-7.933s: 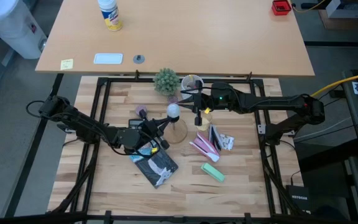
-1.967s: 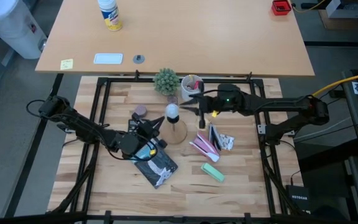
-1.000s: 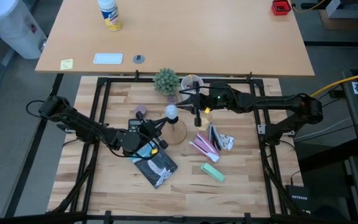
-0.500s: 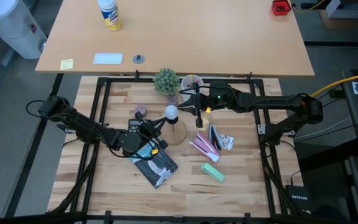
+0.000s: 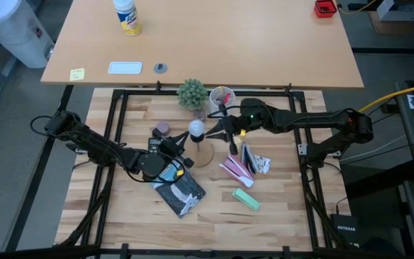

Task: Screw lightbulb
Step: Insert the lightbulb into the lamp

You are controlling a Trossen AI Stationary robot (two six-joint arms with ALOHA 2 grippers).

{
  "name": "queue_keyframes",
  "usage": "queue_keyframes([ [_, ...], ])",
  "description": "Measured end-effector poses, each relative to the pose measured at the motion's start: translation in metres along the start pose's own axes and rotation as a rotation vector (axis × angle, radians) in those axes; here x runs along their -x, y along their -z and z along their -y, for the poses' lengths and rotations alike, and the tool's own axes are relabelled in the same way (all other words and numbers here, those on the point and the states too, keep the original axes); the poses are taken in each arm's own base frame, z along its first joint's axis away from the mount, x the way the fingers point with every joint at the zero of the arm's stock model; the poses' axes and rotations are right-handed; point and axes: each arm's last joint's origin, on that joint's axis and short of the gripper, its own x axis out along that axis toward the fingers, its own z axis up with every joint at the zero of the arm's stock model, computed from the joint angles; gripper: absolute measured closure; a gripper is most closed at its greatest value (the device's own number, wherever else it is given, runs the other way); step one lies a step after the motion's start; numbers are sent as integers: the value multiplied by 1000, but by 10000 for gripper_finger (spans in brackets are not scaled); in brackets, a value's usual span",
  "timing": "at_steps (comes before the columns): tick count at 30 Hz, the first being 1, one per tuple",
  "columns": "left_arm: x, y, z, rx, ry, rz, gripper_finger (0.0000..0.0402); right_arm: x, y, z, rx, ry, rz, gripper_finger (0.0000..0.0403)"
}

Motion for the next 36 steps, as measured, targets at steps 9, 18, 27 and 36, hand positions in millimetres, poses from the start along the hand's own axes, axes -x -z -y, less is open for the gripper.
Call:
queue_keyframes([
  [9,6,-1,2,2,20,9,400,5,-4,1,4,26,12,359],
  [18,20,-2,7,16,91,22,400,16,-15,7,109,292,3,359],
  [27,9,-1,7,33,169,18,400,-3,-4,15,161,372,-8,359],
  [36,3,1,3,12,81,3,400,-7,1,12,135,269,-8,359],
])
